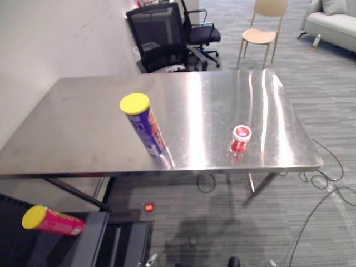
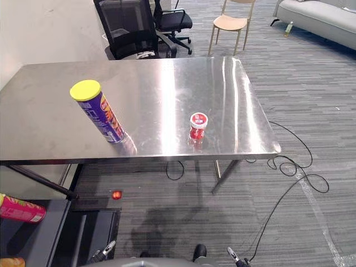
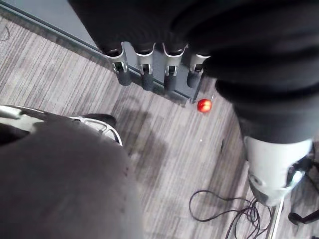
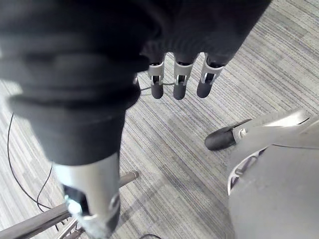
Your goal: Put the gum and the chips on the shelf.
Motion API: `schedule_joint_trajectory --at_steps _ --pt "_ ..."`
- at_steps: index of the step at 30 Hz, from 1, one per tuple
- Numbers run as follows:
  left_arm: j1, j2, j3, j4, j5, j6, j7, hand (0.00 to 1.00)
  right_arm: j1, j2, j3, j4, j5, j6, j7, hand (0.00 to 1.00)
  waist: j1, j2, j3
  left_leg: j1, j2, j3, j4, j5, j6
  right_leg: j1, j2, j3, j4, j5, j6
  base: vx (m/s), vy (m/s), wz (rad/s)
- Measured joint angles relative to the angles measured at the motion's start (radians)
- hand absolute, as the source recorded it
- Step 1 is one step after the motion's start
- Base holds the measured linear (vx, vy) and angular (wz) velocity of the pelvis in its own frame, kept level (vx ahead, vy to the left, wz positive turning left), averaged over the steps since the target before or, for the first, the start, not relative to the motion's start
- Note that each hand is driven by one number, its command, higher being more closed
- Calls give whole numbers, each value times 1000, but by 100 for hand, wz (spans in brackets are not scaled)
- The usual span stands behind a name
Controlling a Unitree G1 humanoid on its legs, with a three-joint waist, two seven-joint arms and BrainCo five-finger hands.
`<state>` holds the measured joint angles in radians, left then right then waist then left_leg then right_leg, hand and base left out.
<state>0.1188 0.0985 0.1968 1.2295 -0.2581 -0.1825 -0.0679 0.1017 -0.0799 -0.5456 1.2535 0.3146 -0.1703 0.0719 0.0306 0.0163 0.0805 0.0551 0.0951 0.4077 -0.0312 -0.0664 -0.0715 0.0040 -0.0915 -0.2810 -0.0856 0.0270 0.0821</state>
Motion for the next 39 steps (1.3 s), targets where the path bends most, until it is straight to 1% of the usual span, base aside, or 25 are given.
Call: schedule_joint_trajectory --at_steps 3,5,6,7,9,11,12,13,14,15,16,18,19,22,23,24,27,29,31,33,34,36,38,39 --pt "-1 3 8 0 0 1 0 0 -18 0 -48 1 1 7 -3 0 1 -5 1 0 -7 -15 -2 0 0 5 -6 -5 -5 1 1 89 10 4" --pt "-4 10 17 -3 7 9 -1 0 -43 -8 -149 3 20 18 -4 0 0 -14 6 -1 -13 -33 -2 0 0 11 -12 -13 -9 1 1 51 11 9" --pt "-6 11 19 -4 8 12 -5 0 -57 -29 -210 8 44 20 -5 0 0 -15 6 0 -16 -41 -2 0 0 16 -16 -17 -11 1 1 31 14 13" --pt "-6 11 21 -5 10 12 -6 0 -64 -43 -239 8 64 20 -7 0 0 -15 6 0 -18 -42 -1 -1 1 17 -18 -18 -11 1 1 25 28 9" --pt "-5 9 27 -10 29 14 -14 0 -91 -106 -320 -20 131 20 -24 0 0 -14 6 0 -27 -46 -1 -2 3 16 -27 -17 -11 1 1 2 36 1" --pt "1 5 32 -21 36 17 -16 0 -109 -180 -361 -139 177 12 -68 0 -5 -9 2 -1 -31 -57 -1 -12 11 12 -36 -14 -7 1 2 -22 46 -1" --pt "3 2 38 -25 36 17 -16 0 -110 -197 -362 -181 177 8 -84 0 -5 -7 1 -3 -30 -59 -1 -15 12 8 -36 -12 -5 1 2 -37 36 -4" --pt "11 -3 40 -39 36 17 -16 0 -111 -224 -362 -287 177 -7 -105 0 -6 -2 -3 -11 -30 -61 -1 -24 13 -4 -37 -9 0 2 5 -34 21 -4" --pt "14 -6 44 -44 35 17 -16 0 -118 -232 -361 -346 176 -15 -121 0 -9 -2 -6 -18 -30 -61 0 -25 15 -12 -37 -8 0 5 9 -50 17 -6" --pt "23 -9 47 -53 33 17 -15 0 -123 -246 -361 -458 172 -30 -157 0 -16 -1 -7 -26 -32 -61 0 -25 15 -22 -38 -3 1 9 15 -53 13 -3" --pt "31 -9 47 -58 32 17 -15 0 -135 -256 -359 -523 145 -45 -188 0 -25 -1 -7 -29 -34 -62 2 -25 15 -25 -40 -3 2 10 16 -61 11 -2" --pt "42 -9 44 -59 26 17 -13 0 -148 -260 -346 -672 106 -59 -245 0 -28 -2 -19 -34 -36 -62 2 -25 15 -32 -43 -1 5 10 17 -38 7 -2" --pt "44 -8 44 -59 26 17 -13 0 -149 -258 -330 -737 62 -60 -270 0 -28 -3 -22 -34 -35 -62 3 -25 15 -34 -43 1 8 10 17 0 0 0" --pt "47 -10 41 -75 26 18 -13 0 -149 -249 -275 -863 -34 -58 -306 0 -27 -3 -24 -34 -36 -62 5 -25 15 -35 -43 1 12 10 17 0 0 0" --pt "50 -12 41 -82 26 17 -13 0 -148 -245 -264 -893 -45 -57 -310 0 -27 -3 -24 -34 -36 -62 5 -25 15 -35 -44 1 12 10 17 -34 -17 0" --pt "53 -13 39 -90 26 18 -13 0 -147 -221 -249 -974 -91 -57 -314 0 -28 -3 -25 -34 -36 -62 7 -25 15 -35 -44 2 13 11 17 0 0 0" --pt "60 -13 34 -100 27 17 -13 0 -145 -198 -209 -1067 -153 -59 -313 0 -27 -3 -29 -34 -36 -62 7 -25 15 -35 -45 1 16 11 17 0 0 0" --pt "66 -15 33 -106 27 17 -11 0 -134 -175 -166 -1144 -160 -60 -311 0 -26 -3 -34 -34 -36 -62 7 -25 15 -36 -46 2 16 11 18 -18 -6 0" --pt "68 -16 33 -110 27 18 -7 0 -103 -166 -100 -1232 -163 -60 -287 0 -25 -3 -36 -34 -37 -62 9 -25 15 -36 -46 2 17 11 19 0 0 0" --pt "76 -16 33 -121 27 18 -5 0 -74 -169 -27 -1310 -190 -62 -232 0 -24 -6 -38 -35 -37 -63 10 -25 15 -36 -46 2 18 12 20 -36 -16 1" --pt "77 -16 33 -122 27 18 -5 0 -69 -169 -16 -1322 -190 -62 -209 0 -23 -7 -39 -35 -37 -63 10 -25 15 -36 -47 2 18 12 20 0 0 0" --pt "82 -15 33 -126 27 18 -7 0 -48 -185 45 -1332 -188 -62 -132 0 -23 -11 -41 -35 -38 -65 13 -25 15 -36 -48 1 19 12 20 0 0 0" --pt "82 -14 28 -126 28 18 -8 0 -34 -196 89 -1336 -179 -62 -92 0 -22 -12 -42 -36 -38 -66 14 -25 15 -35 -48 0 20 12 20 -16 -6 1" --pt "83 -12 24 -125 28 18 -11 0 -27 -200 125 -1337 -174 -62 -59 0 -22 -12 -42 -36 -38 -68 15 -25 15 -35 -49 -2 20 13 21 -39 -16 3"
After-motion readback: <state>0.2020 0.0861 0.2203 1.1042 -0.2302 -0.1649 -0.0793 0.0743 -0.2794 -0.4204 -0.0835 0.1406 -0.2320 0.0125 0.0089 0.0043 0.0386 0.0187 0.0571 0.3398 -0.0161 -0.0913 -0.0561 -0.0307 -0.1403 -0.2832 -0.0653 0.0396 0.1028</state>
